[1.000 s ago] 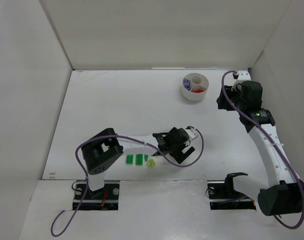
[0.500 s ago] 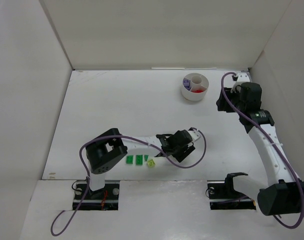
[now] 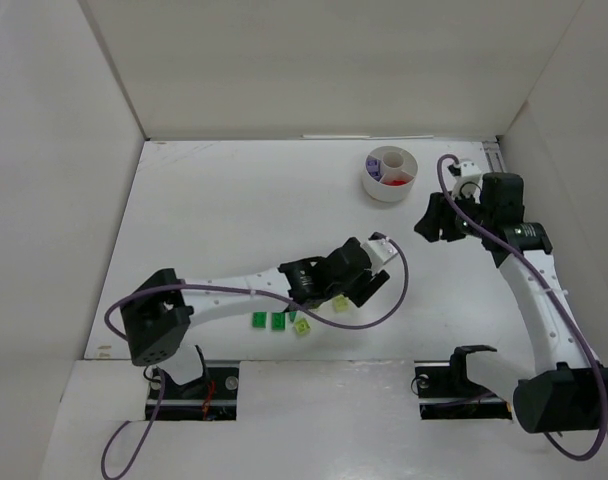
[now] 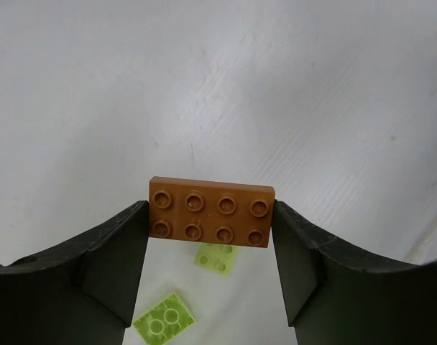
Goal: Sort the legos into containers by color
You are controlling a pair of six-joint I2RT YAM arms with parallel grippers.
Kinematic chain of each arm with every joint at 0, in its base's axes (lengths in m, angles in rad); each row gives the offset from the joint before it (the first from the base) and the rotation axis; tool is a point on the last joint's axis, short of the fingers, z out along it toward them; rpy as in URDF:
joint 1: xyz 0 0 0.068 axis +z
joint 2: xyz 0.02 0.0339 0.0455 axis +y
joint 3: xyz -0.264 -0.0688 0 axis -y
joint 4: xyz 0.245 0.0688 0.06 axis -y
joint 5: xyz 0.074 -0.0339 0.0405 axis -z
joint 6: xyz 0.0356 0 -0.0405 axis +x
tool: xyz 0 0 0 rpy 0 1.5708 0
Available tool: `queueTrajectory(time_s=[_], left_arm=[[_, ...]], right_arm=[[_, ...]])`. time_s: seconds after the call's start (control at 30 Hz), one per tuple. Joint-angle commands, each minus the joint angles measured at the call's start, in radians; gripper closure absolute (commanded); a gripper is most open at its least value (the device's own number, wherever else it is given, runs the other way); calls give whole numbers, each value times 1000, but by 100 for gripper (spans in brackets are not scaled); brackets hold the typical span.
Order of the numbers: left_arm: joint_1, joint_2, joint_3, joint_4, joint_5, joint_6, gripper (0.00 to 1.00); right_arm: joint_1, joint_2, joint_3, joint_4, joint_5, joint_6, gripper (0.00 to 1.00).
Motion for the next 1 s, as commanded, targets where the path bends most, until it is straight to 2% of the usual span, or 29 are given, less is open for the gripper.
queueTrajectory(time_s=[0.0, 0.07, 0.33, 0.97], left_arm=[[3, -89, -12, 70, -18, 99, 50], [3, -99, 6, 58, -18, 120, 50], [3, -108, 31, 64, 45, 176, 50], [3, -204, 22, 125, 86, 176, 50]], right_arm=[[-2, 41, 24, -119, -361, -74, 39], [16, 64, 15, -119, -413, -74, 39], [170, 62, 15, -80, -363, -26, 39], [320, 167, -74, 97, -418, 49, 39]])
